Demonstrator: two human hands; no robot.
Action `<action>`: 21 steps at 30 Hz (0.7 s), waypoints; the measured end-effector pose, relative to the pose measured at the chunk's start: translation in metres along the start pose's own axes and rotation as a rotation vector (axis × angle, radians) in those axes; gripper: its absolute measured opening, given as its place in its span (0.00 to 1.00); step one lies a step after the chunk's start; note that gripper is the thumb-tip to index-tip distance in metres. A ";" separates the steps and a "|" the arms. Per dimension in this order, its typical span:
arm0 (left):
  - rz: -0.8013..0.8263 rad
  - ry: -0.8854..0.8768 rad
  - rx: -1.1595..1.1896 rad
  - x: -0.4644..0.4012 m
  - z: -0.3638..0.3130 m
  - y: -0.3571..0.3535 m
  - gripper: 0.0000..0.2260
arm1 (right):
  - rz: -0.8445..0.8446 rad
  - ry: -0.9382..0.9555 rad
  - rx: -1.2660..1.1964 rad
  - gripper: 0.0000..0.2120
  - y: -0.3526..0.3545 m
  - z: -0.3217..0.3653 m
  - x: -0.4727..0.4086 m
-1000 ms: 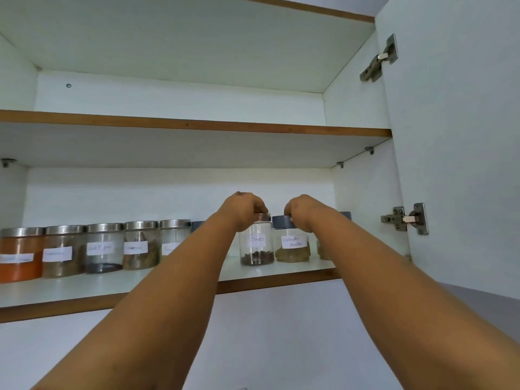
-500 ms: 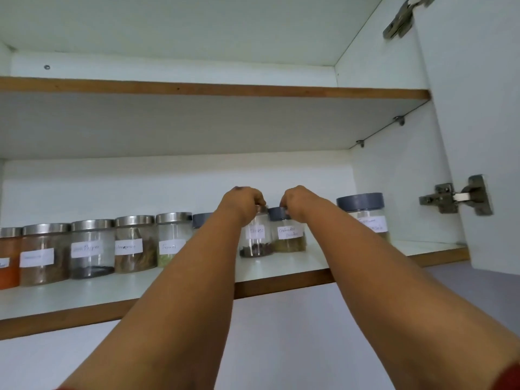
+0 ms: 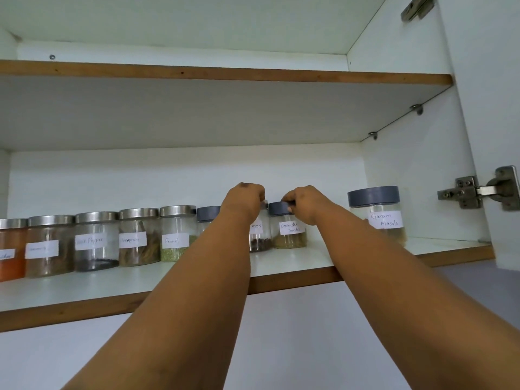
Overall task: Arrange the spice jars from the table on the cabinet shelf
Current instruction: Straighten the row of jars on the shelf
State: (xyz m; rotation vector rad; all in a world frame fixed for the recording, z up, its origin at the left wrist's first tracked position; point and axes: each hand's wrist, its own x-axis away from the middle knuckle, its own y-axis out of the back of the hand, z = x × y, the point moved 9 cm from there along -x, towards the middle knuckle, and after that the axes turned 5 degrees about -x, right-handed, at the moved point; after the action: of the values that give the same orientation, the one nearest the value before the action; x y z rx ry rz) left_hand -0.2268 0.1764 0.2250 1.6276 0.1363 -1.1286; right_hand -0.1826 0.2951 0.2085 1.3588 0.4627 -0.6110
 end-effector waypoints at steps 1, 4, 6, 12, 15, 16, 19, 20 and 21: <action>-0.003 -0.007 -0.002 0.000 0.001 0.000 0.17 | -0.001 0.001 -0.004 0.17 0.001 0.001 -0.001; 0.017 -0.024 -0.015 0.000 0.002 -0.002 0.19 | -0.006 0.000 -0.010 0.17 0.000 0.000 -0.002; 0.031 -0.040 -0.032 0.002 0.000 -0.005 0.19 | -0.010 -0.002 -0.023 0.18 -0.002 -0.002 -0.003; -0.076 -0.061 0.001 0.008 -0.001 0.003 0.22 | -0.192 0.039 -0.108 0.21 0.008 -0.001 -0.002; -0.181 -0.045 0.017 0.017 0.002 0.013 0.23 | -0.422 0.054 -0.275 0.17 0.031 0.009 0.004; -0.204 -0.044 0.012 0.020 0.001 0.017 0.23 | -0.506 0.043 -0.345 0.16 0.042 0.012 0.007; -0.176 -0.095 -0.040 0.033 -0.015 0.024 0.19 | -0.615 -0.027 -0.500 0.14 0.066 0.012 0.023; -0.155 -0.120 -0.068 0.037 -0.019 0.023 0.17 | -0.607 -0.017 -0.480 0.14 0.071 0.012 0.025; -0.132 -0.128 -0.067 0.042 -0.022 0.027 0.16 | -0.591 0.004 -0.429 0.15 0.079 0.011 0.031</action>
State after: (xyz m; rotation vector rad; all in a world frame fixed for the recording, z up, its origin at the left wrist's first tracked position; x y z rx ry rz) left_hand -0.1751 0.1653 0.2129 1.5000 0.1983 -1.3124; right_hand -0.1084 0.2875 0.2508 0.8053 0.9556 -0.9262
